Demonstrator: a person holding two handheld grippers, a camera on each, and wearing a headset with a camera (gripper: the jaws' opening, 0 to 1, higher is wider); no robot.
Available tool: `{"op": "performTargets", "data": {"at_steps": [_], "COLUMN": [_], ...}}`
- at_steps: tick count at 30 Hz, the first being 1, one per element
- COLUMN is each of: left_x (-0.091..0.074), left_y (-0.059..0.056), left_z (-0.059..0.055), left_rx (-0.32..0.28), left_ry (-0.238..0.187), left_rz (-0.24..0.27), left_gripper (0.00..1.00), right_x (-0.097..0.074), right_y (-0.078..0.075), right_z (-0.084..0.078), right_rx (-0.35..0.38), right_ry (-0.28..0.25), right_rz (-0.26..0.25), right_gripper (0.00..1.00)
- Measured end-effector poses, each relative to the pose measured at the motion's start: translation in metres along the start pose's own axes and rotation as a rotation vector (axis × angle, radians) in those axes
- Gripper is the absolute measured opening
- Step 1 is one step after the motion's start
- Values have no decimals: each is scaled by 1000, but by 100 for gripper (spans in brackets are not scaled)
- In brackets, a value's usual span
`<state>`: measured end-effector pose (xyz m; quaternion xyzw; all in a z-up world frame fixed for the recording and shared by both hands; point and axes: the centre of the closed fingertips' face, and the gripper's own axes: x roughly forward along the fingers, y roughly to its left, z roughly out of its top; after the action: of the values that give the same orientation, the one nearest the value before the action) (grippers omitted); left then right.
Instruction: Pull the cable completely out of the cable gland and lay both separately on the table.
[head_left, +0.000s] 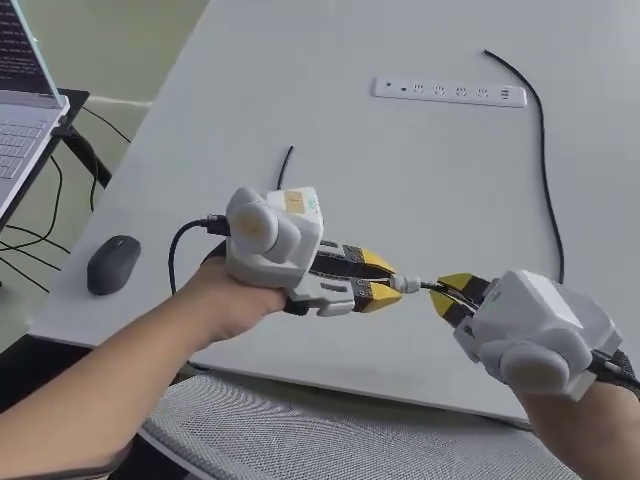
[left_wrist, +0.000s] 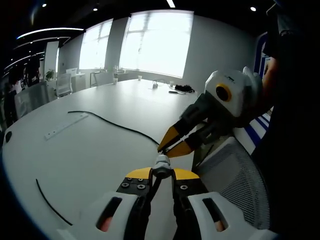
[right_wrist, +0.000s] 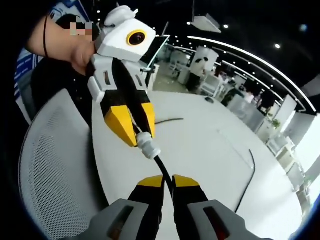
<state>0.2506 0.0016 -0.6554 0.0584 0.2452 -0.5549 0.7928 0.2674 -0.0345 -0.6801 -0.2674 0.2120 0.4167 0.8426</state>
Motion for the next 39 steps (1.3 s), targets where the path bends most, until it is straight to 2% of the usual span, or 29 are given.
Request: {"op": "performTargets", "data": {"at_steps": [4, 8, 11, 18, 21, 32, 39], "left_x": [-1, -2, -3, -4, -3, 2, 1], "left_y": [-1, -2, -2, -3, -3, -8, -8], "left_z": [0, 0, -1, -1, -2, -1, -4], "left_rx": [-9, -8, -3, 11, -8, 14, 11], "left_ry": [-5, -6, -8, -12, -13, -1, 4], "left_rz": [-5, -8, -7, -4, -7, -10, -7], "left_gripper": [15, 15, 15, 15, 15, 15, 15], "right_x": [0, 1, 1, 2, 2, 6, 7], "right_y": [-7, -11, -14, -15, -15, -8, -4], "right_z": [-11, -23, -35, -54, -61, -75, -75], "right_rx": [122, 159, 285, 400, 478, 611, 622], "right_ry": [12, 27, 41, 68, 66, 105, 111], "right_rz": [-11, -15, -22, -31, -40, -45, -32], "right_gripper": [1, 1, 1, 1, 1, 1, 0]}}
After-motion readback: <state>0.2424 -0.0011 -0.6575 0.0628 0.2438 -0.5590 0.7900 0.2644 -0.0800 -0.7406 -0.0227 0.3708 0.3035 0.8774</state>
